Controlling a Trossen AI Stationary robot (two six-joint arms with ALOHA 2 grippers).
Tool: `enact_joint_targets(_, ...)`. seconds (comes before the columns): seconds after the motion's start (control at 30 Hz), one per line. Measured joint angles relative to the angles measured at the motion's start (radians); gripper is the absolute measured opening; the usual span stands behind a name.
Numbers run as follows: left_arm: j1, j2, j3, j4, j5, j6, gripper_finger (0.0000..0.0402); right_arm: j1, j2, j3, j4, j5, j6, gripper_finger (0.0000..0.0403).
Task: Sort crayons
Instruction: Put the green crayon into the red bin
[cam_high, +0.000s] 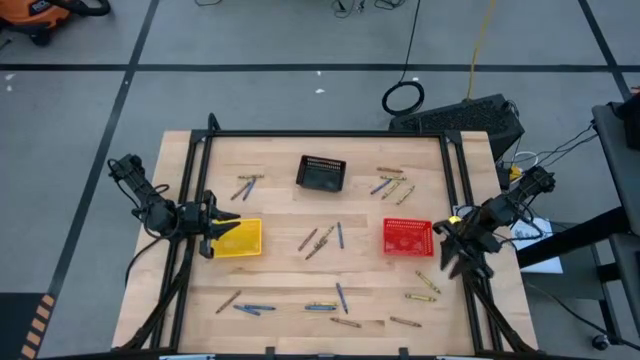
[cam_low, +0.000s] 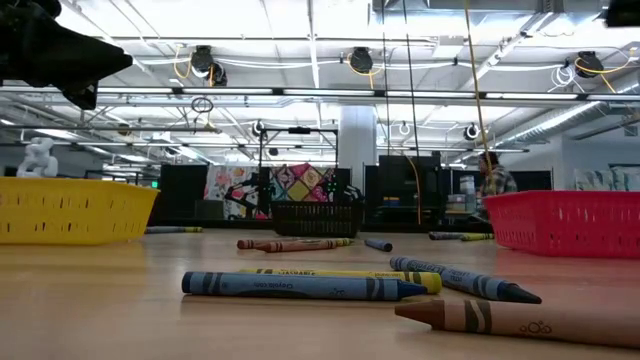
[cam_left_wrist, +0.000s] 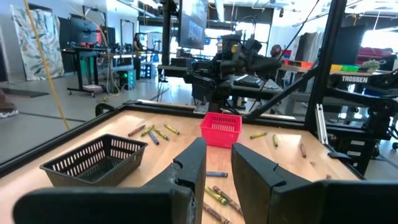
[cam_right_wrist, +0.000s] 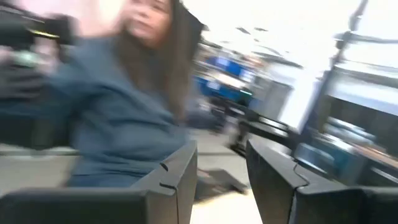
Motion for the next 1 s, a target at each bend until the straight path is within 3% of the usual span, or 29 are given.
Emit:
enact_joint_targets(0.27, 0.0, 0.0, 0.0, -0.003, 0.006, 0.008, 0.0082, 0.0, 0.001, 0.0, -0.007, 0.529, -0.007, 0.0125)
enact_joint_targets(0.37, 0.0, 0.0, 0.0, -0.003, 0.006, 0.008, 0.0082, 0.0, 0.001, 0.0, -0.007, 0.646, -0.031, 0.0125)
enact_joint_targets(0.57, 0.0, 0.0, 0.0, -0.003, -0.006, 0.007, 0.0082, 0.0, 0.001, 0.0, 0.001, 0.684, -0.058, 0.0125)
enact_joint_targets(0.77, 0.0, 0.0, 0.0, 0.005, -0.15, -0.011, 0.0082, 0.0, 0.002, 0.0, 0.018, 0.72, -0.23, 0.0125)
enact_joint_targets(1.0, 0.0, 0.0, 0.0, 0.004, -0.195, -0.054, 0.0082, 0.0, 0.002, 0.0, 0.012, 0.766, -0.216, 0.0125)
